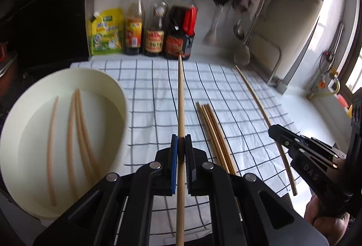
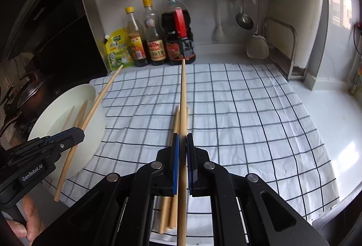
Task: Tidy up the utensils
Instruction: 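Carry the left tool's chopstick over the basin while the right tool carries its own, then open the left tool to drop its chopstick into the basin while the right tool releases its own, then withdraw both tools from the basin back toward the chopstick bundle, then position the left tool over a chopstick while the right tool lines up on another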
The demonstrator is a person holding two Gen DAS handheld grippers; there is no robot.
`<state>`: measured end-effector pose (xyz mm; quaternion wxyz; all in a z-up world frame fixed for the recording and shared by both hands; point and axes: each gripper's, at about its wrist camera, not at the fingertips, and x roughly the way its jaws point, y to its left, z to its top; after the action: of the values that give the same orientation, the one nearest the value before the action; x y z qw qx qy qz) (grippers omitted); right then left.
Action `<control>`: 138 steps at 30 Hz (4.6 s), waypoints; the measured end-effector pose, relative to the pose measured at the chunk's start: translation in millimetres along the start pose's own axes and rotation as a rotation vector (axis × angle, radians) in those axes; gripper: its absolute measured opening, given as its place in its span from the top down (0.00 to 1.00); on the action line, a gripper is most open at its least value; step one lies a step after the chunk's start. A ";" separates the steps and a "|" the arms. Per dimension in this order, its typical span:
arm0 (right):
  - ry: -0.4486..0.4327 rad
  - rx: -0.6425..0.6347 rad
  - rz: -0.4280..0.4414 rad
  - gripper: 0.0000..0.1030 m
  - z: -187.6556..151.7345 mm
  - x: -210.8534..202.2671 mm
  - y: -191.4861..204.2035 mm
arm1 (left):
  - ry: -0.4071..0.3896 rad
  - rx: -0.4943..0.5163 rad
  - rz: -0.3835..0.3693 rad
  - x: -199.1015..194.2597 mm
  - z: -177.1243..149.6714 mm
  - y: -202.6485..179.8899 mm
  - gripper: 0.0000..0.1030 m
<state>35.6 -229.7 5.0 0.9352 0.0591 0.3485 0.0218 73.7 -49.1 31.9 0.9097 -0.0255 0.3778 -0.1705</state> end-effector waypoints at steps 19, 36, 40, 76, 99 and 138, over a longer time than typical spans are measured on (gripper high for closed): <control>0.028 -0.123 0.133 0.94 23.8 41.5 136.9 | -0.088 -0.108 0.136 -55.5 8.8 126.5 0.93; 0.138 -0.253 0.252 0.94 27.8 105.6 238.3 | 0.010 -0.148 0.248 -26.0 6.1 193.3 0.93; 0.175 -0.267 0.250 0.94 22.1 119.8 245.7 | 0.037 -0.160 0.255 -16.6 3.1 200.4 0.93; 0.045 -0.095 0.102 0.74 6.9 39.5 96.1 | -0.051 -0.152 0.202 -46.9 -17.1 134.5 0.28; 0.044 -0.004 0.047 0.66 -6.3 25.6 -19.1 | -0.070 -0.047 0.113 -30.7 -20.3 25.4 0.26; 0.234 -0.058 0.052 0.64 -39.5 91.2 -32.7 | 0.063 -0.042 0.129 43.1 -40.2 -15.5 0.20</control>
<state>78.8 -250.9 -88.0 0.8885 0.0380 0.4530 0.0630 69.5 -74.6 -23.3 0.9057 -0.0147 0.4107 -0.1044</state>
